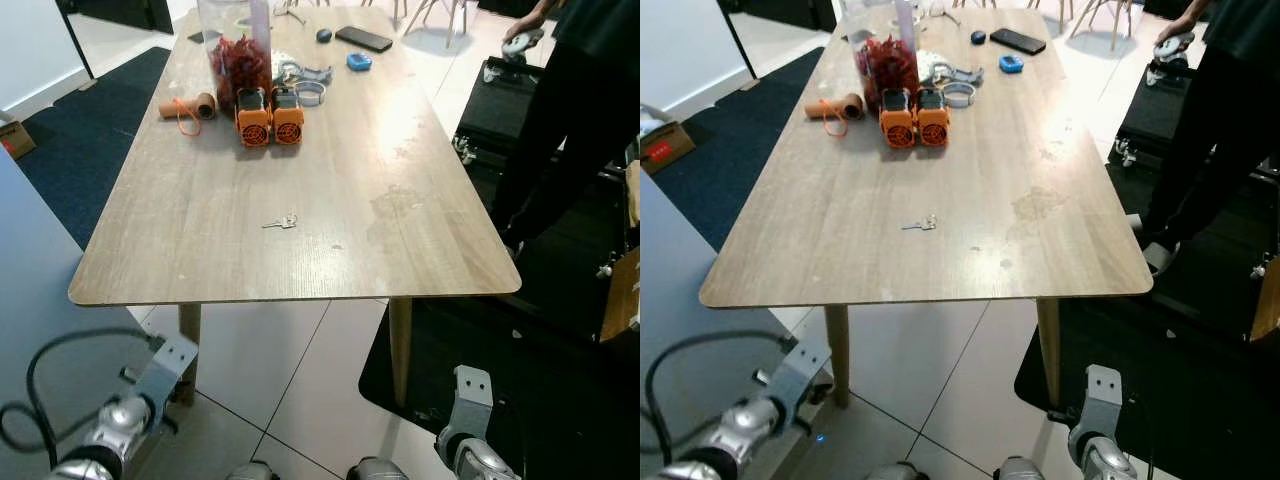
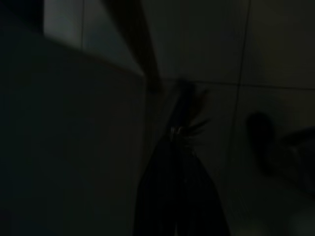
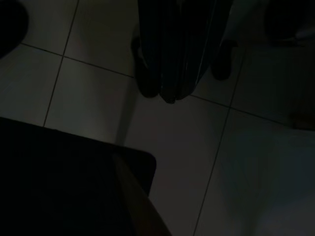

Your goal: Hang keys on a hook

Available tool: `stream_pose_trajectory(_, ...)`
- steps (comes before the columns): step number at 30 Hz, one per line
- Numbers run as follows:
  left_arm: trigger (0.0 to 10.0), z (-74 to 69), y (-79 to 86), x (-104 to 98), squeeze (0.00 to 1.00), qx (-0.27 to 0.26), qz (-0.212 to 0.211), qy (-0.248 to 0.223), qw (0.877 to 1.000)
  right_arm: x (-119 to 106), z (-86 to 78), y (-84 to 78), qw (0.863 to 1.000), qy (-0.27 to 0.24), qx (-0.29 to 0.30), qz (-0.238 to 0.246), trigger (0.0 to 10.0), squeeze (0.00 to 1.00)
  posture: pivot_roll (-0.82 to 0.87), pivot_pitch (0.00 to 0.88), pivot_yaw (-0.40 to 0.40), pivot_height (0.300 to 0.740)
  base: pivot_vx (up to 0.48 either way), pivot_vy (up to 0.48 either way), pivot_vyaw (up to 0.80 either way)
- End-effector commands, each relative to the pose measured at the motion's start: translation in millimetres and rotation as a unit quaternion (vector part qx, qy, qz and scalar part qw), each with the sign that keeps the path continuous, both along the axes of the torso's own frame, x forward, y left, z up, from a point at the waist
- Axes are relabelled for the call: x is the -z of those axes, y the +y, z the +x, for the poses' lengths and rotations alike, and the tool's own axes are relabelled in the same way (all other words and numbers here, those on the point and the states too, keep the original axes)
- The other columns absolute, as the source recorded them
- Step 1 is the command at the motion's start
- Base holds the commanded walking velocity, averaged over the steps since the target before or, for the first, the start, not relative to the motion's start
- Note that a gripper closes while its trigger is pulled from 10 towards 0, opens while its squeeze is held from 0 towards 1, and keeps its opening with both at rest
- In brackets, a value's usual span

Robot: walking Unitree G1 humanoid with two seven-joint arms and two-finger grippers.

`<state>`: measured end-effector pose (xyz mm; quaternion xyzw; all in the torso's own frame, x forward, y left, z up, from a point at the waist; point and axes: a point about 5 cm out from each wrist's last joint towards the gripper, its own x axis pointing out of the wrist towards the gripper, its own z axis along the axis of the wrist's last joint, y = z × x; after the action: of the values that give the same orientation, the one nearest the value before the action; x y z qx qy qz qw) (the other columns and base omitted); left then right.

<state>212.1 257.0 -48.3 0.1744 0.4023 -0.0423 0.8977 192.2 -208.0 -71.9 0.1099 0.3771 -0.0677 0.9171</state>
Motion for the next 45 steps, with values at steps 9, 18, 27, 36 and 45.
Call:
stream_pose_trajectory(9, 10.0, -10.5, -13.6, 11.9, 0.00, -0.135, -0.071, -0.017, 0.988, 11.1, -17.1, 11.2, 0.999, 0.033, 0.004, 0.007, 10.0, 0.00, 0.05, 0.040, -0.007, 0.740, 0.000, 0.000, 0.00)
stream_pose_trajectory(18, 10.0, -4.5, -32.8, 11.9, 0.00, -0.085, -0.096, -0.028, 0.991, 17.3, -28.7, 15.4, 0.998, 0.055, 0.013, -0.004, 10.0, 0.00, 0.05, 0.029, -0.007, 0.740, 0.000, 0.000, 0.00)
stream_pose_trajectory(27, 10.0, -10.1, -46.2, 19.0, 0.00, -0.052, -0.088, 0.002, 0.995, 20.9, -37.7, 12.2, 0.997, 0.069, 0.039, 0.016, 10.0, 0.00, 0.05, 0.025, -0.001, 0.740, 0.000, 0.000, 0.00)
stream_pose_trajectory(36, 10.0, -7.9, -48.8, 18.4, 0.00, -0.027, -0.076, 0.006, 0.997, 22.2, -39.4, 15.2, 0.996, 0.074, 0.042, 0.019, 10.0, 0.00, 0.05, 0.027, 0.003, 0.740, 0.000, 0.000, 0.00)
stream_pose_trajectory(45, 10.0, -4.4, -50.1, 16.4, 0.00, -0.012, -0.068, 0.000, 0.998, 21.3, -36.0, 19.2, 0.997, 0.070, 0.040, 0.021, 10.0, 0.00, 0.05, 0.034, 0.012, 0.740, 0.000, 0.000, 0.00)
